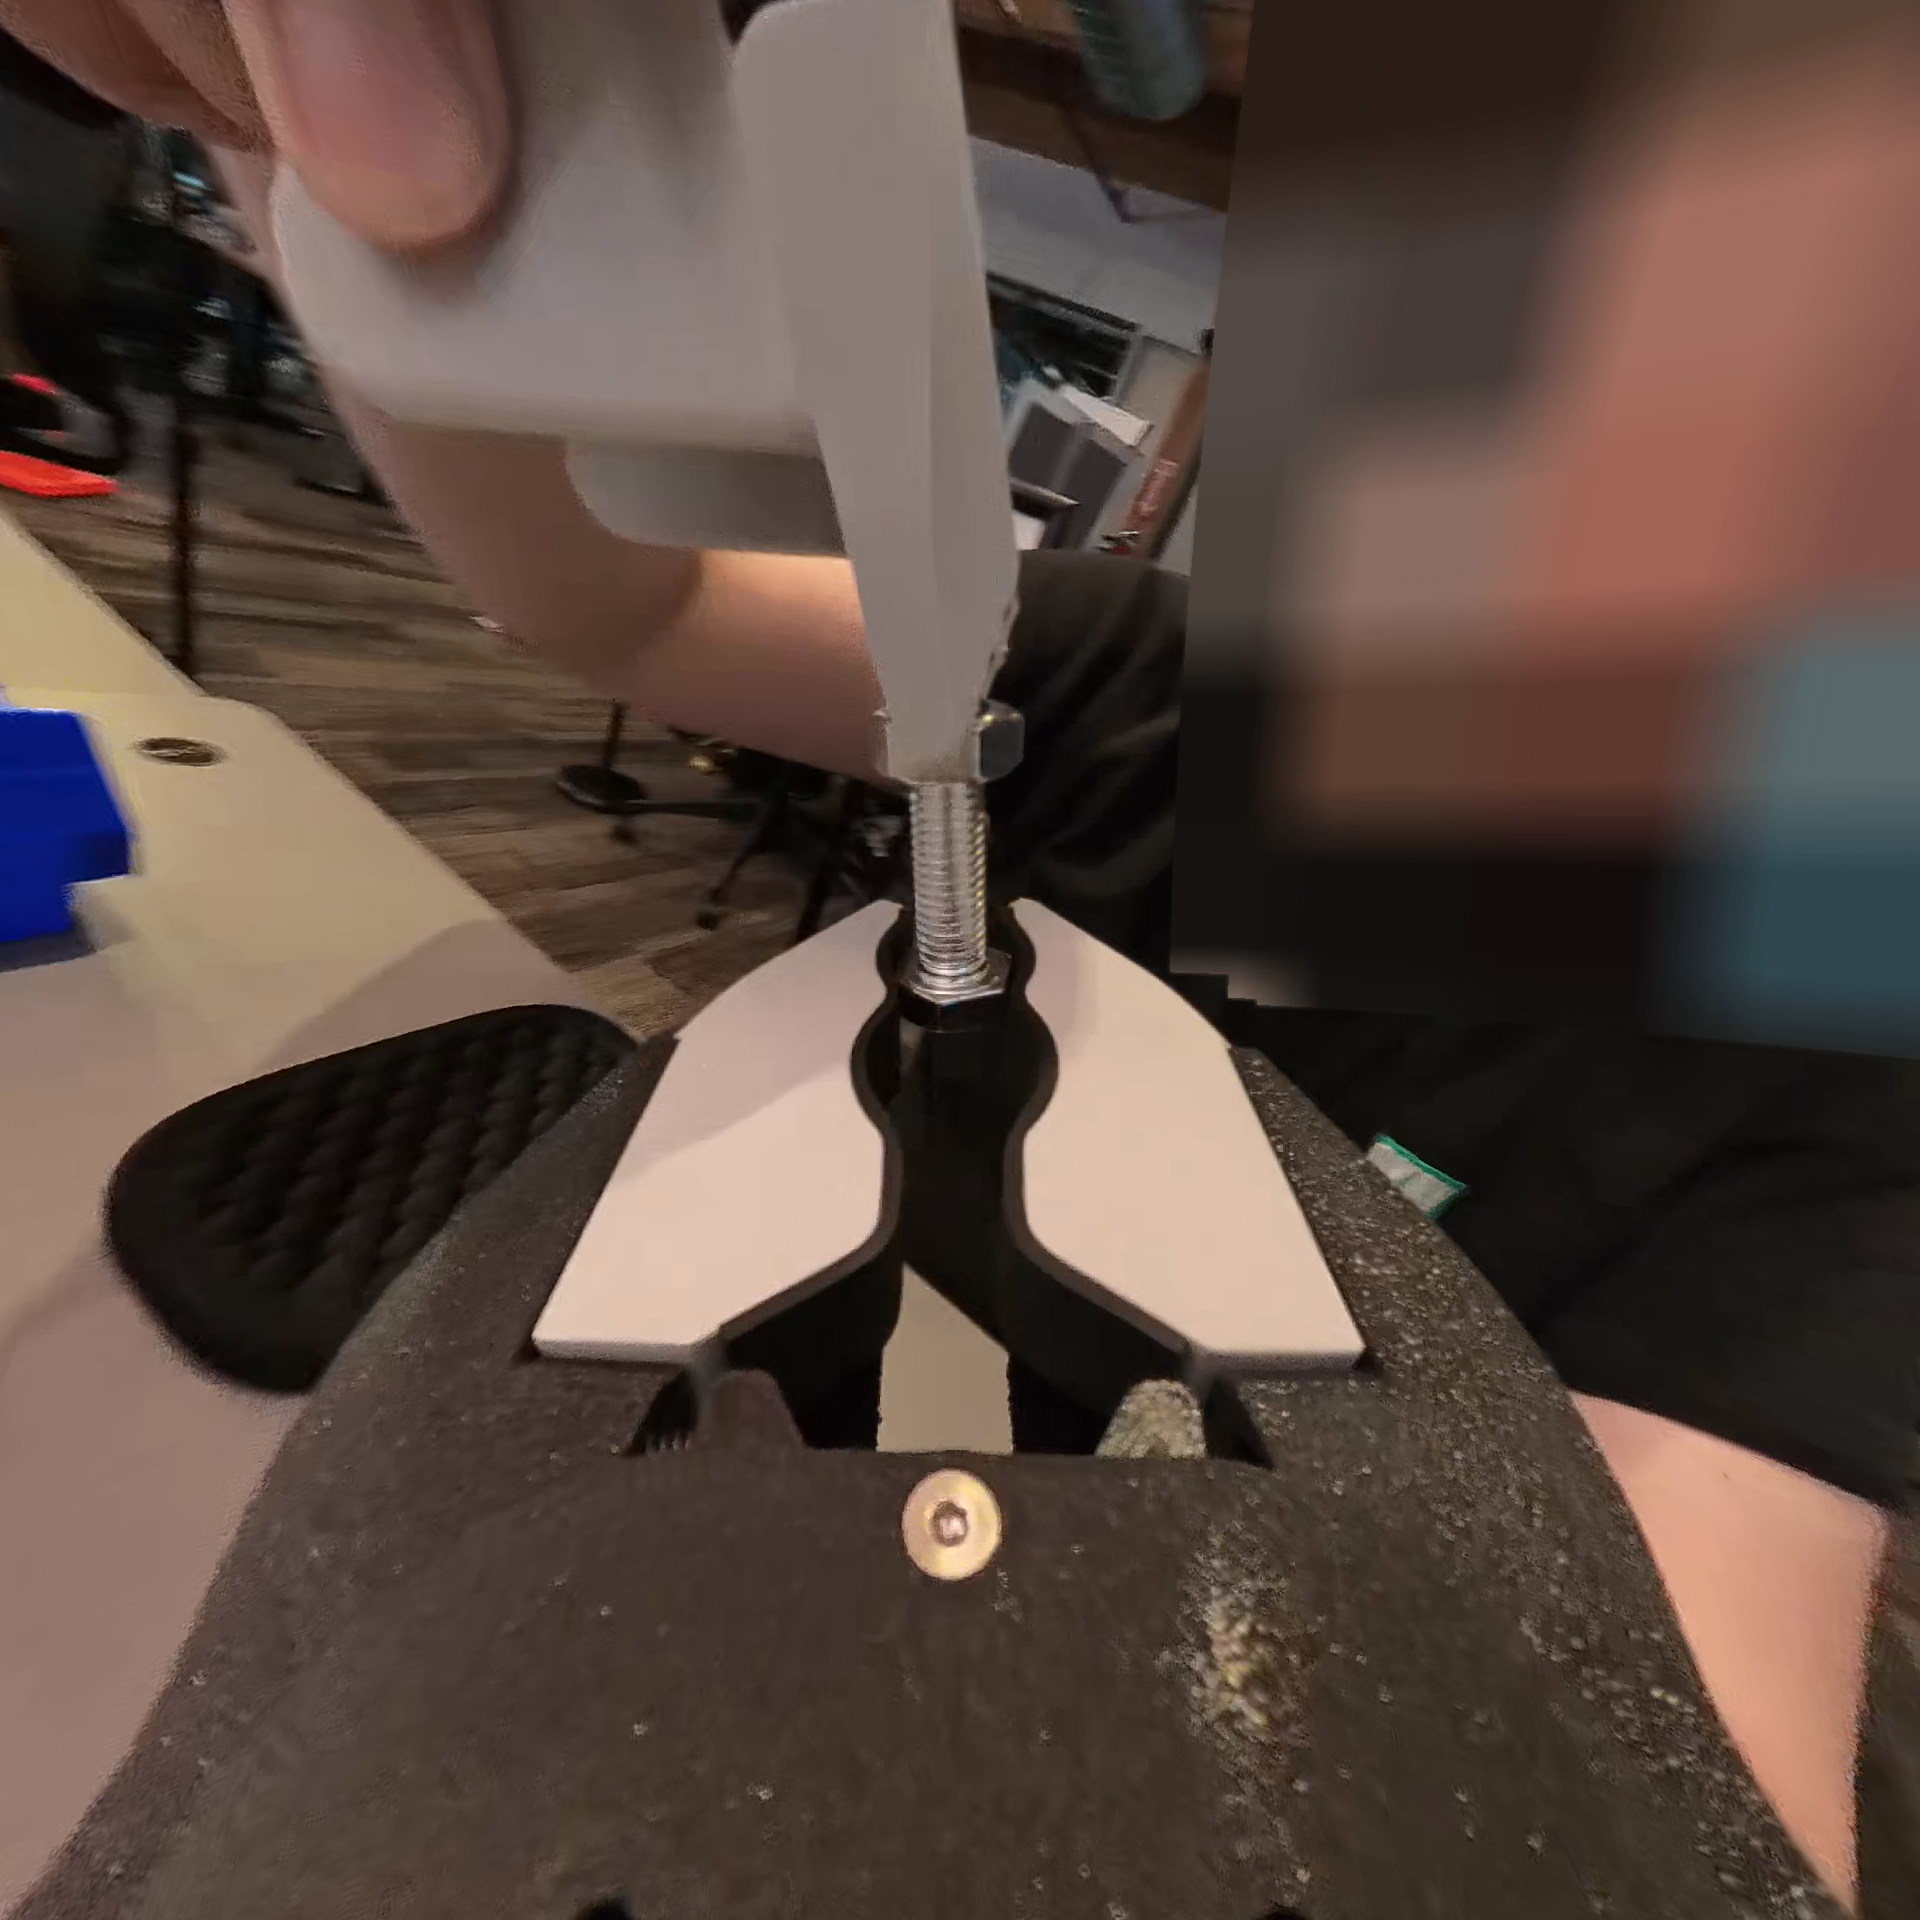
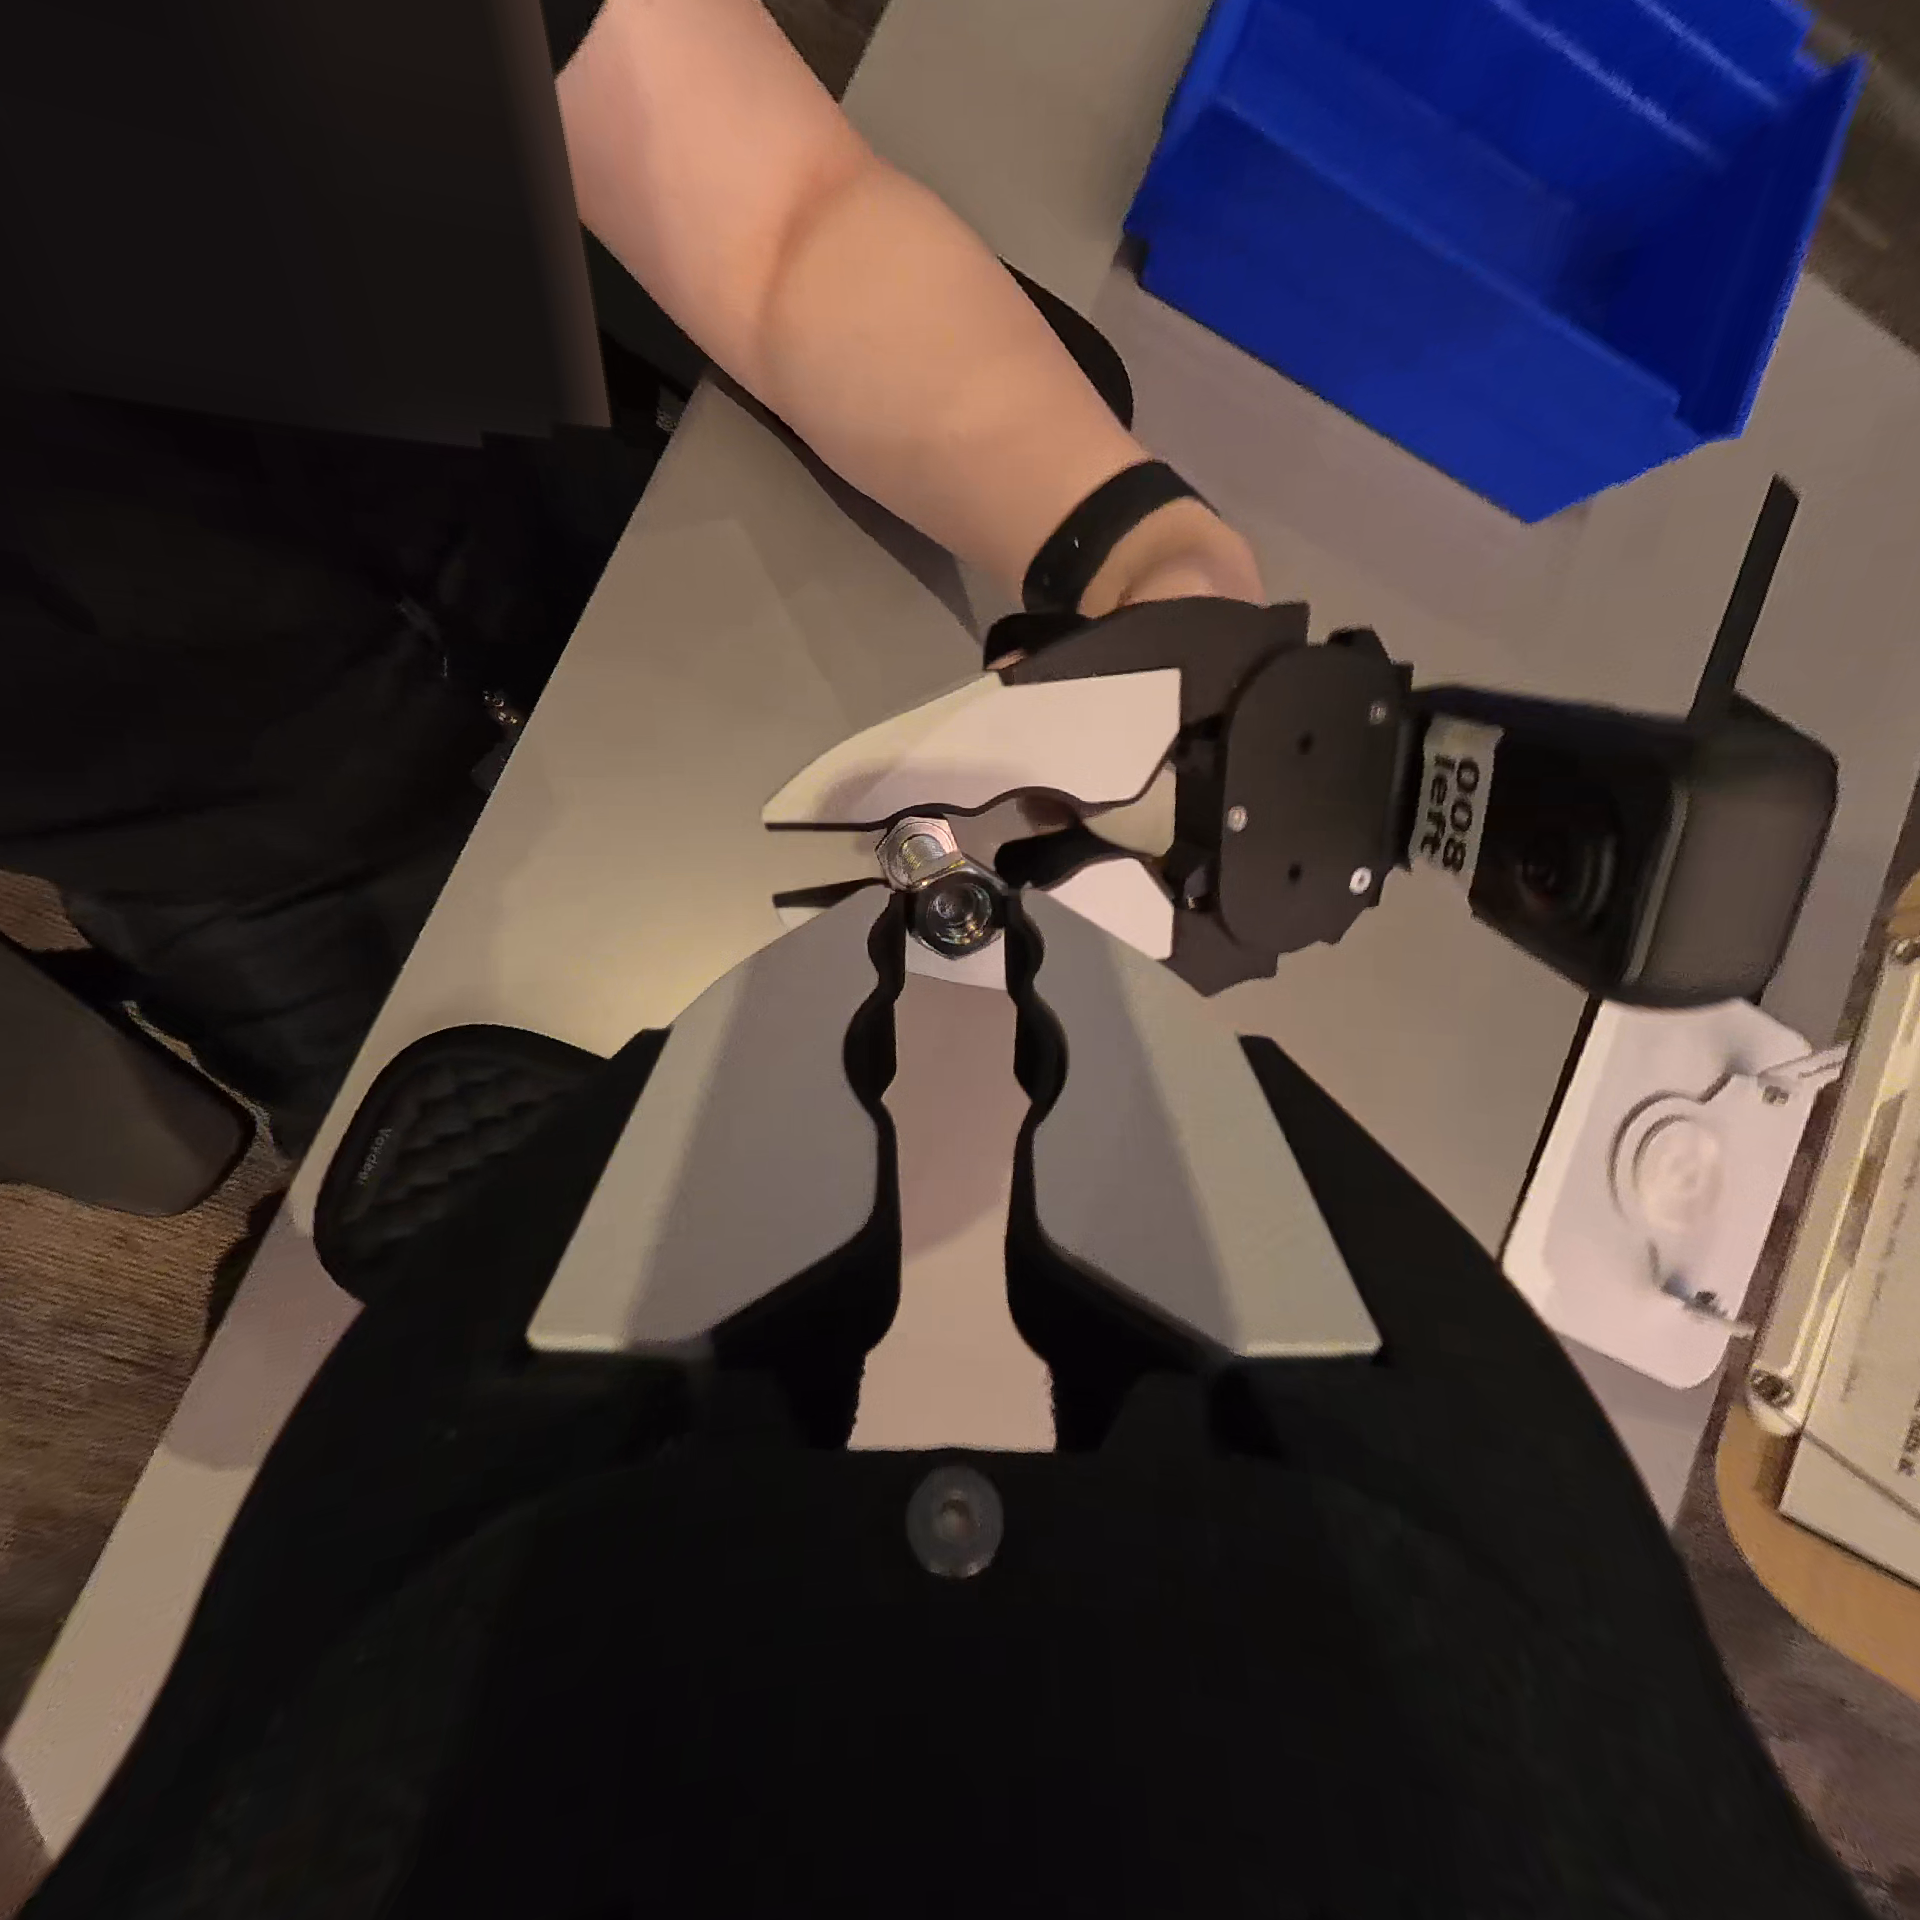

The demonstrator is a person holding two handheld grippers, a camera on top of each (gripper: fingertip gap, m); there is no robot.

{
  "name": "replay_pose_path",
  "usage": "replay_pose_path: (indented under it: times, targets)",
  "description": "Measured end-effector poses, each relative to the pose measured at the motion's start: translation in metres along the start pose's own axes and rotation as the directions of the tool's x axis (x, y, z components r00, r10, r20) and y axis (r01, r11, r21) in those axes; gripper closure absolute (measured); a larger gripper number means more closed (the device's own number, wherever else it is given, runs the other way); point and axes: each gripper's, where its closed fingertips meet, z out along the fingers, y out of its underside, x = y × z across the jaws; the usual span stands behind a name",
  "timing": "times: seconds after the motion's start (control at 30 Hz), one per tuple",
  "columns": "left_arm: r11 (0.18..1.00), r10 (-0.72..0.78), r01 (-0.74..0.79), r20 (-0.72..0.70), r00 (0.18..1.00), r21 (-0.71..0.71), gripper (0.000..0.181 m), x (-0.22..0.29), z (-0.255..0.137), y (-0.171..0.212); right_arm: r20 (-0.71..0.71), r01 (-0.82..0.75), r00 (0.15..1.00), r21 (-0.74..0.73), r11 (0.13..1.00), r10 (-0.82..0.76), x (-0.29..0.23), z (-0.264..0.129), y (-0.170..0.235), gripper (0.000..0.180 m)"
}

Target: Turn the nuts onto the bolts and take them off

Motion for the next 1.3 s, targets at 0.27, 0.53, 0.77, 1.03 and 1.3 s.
replay_pose_path:
  times: [0.27,0.53,0.77,1.03,1.3]
  targets:
    - [0.998,-0.019,0.012,-0.106,0.994,-0.064,0.166,0.010,0.013,0.013,-0.058,0.170,0.984,-0.020,0.985,-0.171,-0.012,0.000,-0.025,0.162]
    - [0.999,0.042,-0.039,0.187,0.981,-0.020,0.166,-0.019,-0.019,0.001,-0.259,-0.064,0.965,-0.106,0.992,0.035,0.010,-0.032,0.032,0.162]
    - [0.987,0.162,-0.154,0.423,0.892,-0.055,0.166,-0.018,-0.044,-0.018,-0.602,-0.779,0.547,-0.112,0.617,0.582,-0.048,-0.127,0.274,0.162]
    - [0.983,0.182,-0.171,0.440,0.879,-0.065,0.166,-0.018,-0.035,-0.025,-0.667,-0.992,0.115,-0.037,0.121,0.736,-0.147,-0.110,0.439,0.161]
    - [0.983,0.180,-0.149,0.412,0.893,-0.106,0.166,-0.025,-0.017,-0.017,-0.649,-1.000,-0.026,0.027,-0.012,0.760,-0.158,-0.083,0.487,0.162]
